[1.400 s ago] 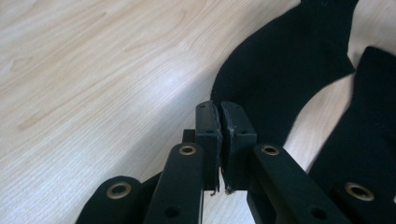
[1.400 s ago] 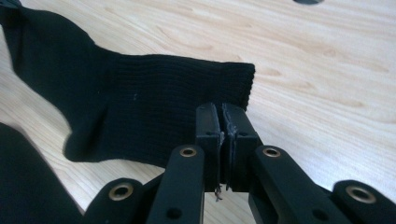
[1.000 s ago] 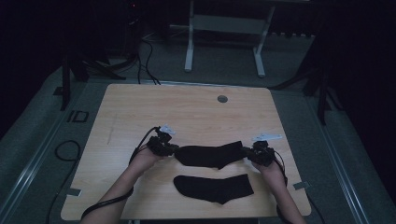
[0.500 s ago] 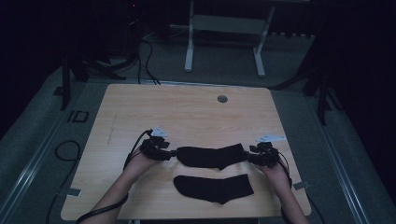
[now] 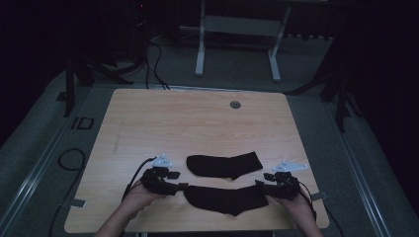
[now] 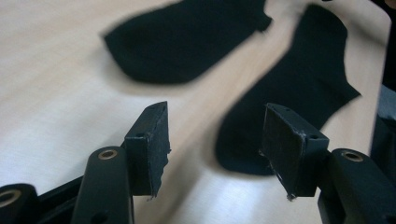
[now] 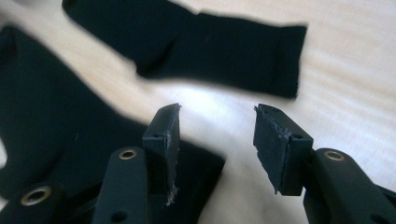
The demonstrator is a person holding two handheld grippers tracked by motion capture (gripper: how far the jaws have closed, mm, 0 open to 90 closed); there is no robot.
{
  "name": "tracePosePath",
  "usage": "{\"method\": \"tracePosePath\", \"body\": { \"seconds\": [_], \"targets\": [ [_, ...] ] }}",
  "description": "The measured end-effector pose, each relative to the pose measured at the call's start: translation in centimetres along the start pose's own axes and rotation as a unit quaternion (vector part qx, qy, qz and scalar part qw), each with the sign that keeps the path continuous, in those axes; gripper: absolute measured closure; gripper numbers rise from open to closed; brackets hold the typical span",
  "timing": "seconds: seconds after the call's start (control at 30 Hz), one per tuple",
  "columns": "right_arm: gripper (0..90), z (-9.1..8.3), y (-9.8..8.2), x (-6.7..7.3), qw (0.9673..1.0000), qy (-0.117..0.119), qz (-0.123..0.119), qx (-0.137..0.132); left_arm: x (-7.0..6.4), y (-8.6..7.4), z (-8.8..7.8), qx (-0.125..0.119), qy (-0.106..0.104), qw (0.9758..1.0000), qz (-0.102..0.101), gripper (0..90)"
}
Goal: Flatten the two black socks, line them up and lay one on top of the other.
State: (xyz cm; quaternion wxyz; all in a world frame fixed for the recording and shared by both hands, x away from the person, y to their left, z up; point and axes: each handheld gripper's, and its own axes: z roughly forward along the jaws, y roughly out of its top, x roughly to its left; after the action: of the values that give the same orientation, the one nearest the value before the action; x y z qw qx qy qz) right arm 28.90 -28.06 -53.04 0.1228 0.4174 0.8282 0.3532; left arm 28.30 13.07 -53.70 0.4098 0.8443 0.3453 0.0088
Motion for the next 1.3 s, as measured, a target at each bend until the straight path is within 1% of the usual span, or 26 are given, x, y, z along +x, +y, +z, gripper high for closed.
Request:
{"method": "tracePosePath", "body": {
  "seconds": [0.07,0.13,0.17,0.23,0.3,0.33,0.37,0.4,0.43,0.5,0.53,0.57,0.6,0.63,0.67,0.7,0.73,0.8,0.83,0.93,1.03,1.07,1.1,1.13,1.2,1.3],
  "targets": [
    [50.3,-0.1,-0.9,0.4,0.9999,-0.006,-0.001,0.01,-0.4,-0.3,0.4,0.004,-0.004,1.0,0.0,41.7],
    [50.4,-0.1,-1.7,0.5,0.9999,-0.004,0.0,0.016,-0.4,-0.7,1.0,0.001,-0.013,0.9998,-0.012,42.2],
    [51.0,-0.1,-2.0,0.5,0.9997,-0.005,0.005,0.023,-0.4,-0.7,1.0,0.001,-0.013,0.9998,-0.012,43.2],
    [51.9,0.0,-2.5,0.6,0.9995,-0.007,0.004,0.03,-0.6,-1.0,1.9,0.013,-0.016,0.9997,-0.009,44.4],
    [54.6,0.1,-2.9,0.7,0.9994,-0.009,0.003,0.034,-0.9,-1.1,2.4,0.021,-0.014,0.9997,0.0,46.9],
    [54.6,0.1,-2.9,0.7,0.9994,-0.009,0.003,0.034,-0.9,-1.1,2.4,0.021,-0.014,0.9997,0.0,47.8],
    [56.6,0.1,-3.1,0.8,0.9992,-0.015,-0.002,0.038,-1.1,-1.1,2.7,0.029,-0.014,0.9994,0.012,49.6],
    [57.6,0.2,-3.2,0.9,0.9991,-0.017,-0.003,0.039,-1.3,-1.1,2.8,0.036,-0.008,0.9992,0.017,49.6],
    [59.1,0.1,-3.1,0.9,0.999,-0.019,-0.003,0.041,-1.3,-1.1,2.8,0.038,-0.008,0.9991,0.018,50.7],
    [64.9,0.1,-3.1,1.1,0.9987,-0.025,-0.006,0.044,-1.4,-1.2,2.9,0.038,-0.006,0.9991,0.018,57.2],
    [67.3,0.1,-3.1,1.2,0.9986,-0.026,-0.012,0.043,-1.4,-1.2,2.9,0.039,-0.005,0.9991,0.017,57.7],
    [71.6,0.1,-3.1,1.3,0.9987,-0.024,-0.013,0.043,-1.4,-1.3,3.0,0.04,-0.004,0.9991,0.015,62.0],
    [74.4,0.1,-3.1,1.4,0.9987,-0.022,-0.014,0.044,-1.5,-1.4,3.1,0.038,0.001,0.9992,0.014,63.3],
    [77.2,0.2,-3.1,1.5,0.9987,-0.02,-0.016,0.044,-1.5,-1.4,3.1,0.04,0.001,0.9991,0.015,67.5],
    [79.6,0.2,-3.1,1.5,0.9987,-0.019,-0.016,0.044,-1.6,-1.4,3.1,0.042,0.005,0.9989,0.021,70.6],
    [81.3,0.2,-3.1,1.6,0.9987,-0.018,-0.016,0.045,-1.6,-1.4,3.1,0.042,0.005,0.9989,0.021,75.2],
    [82.9,0.2,-3.1,1.6,0.9987,-0.019,-0.018,0.045,-1.8,-1.4,3.2,0.046,0.017,0.9984,0.027,82.3],
    [84.4,0.2,-3.0,1.7,0.9985,-0.02,-0.02,0.046,-1.9,-1.5,3.3,0.042,0.012,0.9988,0.021,86.5],
    [84.8,0.2,-3.0,1.8,0.9986,-0.019,-0.019,0.045,-2.0,-1.5,3.2,0.043,0.01,0.9988,0.023,87.2],
    [85.2,-0.3,-2.8,1.7,0.9992,-0.011,-0.013,0.035,-2.0,-1.4,3.1,0.041,0.003,0.9989,0.022,87.7],
    [85.3,-1.2,-2.2,1.6,0.9998,-0.006,-0.008,0.016,-2.1,-0.9,1.8,0.02,0.004,0.9997,0.015,88.2],
    [85.4,-1.6,-2.0,1.5,0.9999,-0.005,-0.008,0.008,-2.0,-0.6,1.3,0.015,0.007,0.9997,0.017,88.2],
    [85.4,-1.6,-2.0,1.5,0.9999,-0.005,-0.008,0.008,-2.0,-0.6,1.3,0.015,0.007,0.9997,0.017,88.2],
    [85.6,-2.2,-1.2,1.3,0.9999,-0.003,-0.005,-0.009,-2.0,-0.1,0.6,0.003,0.01,0.9998,0.015,88.2],
    [85.6,-2.4,-0.4,0.9,0.9998,-0.002,-0.001,-0.021,-1.8,0.5,-0.1,-0.004,0.015,0.9997,0.018,88.2],
    [85.6,-2.5,1.1,0.4,0.9993,-0.006,-0.002,-0.036,-1.3,1.8,-1.0,-0.011,0.026,0.9994,0.019,88.2]
  ]
}}
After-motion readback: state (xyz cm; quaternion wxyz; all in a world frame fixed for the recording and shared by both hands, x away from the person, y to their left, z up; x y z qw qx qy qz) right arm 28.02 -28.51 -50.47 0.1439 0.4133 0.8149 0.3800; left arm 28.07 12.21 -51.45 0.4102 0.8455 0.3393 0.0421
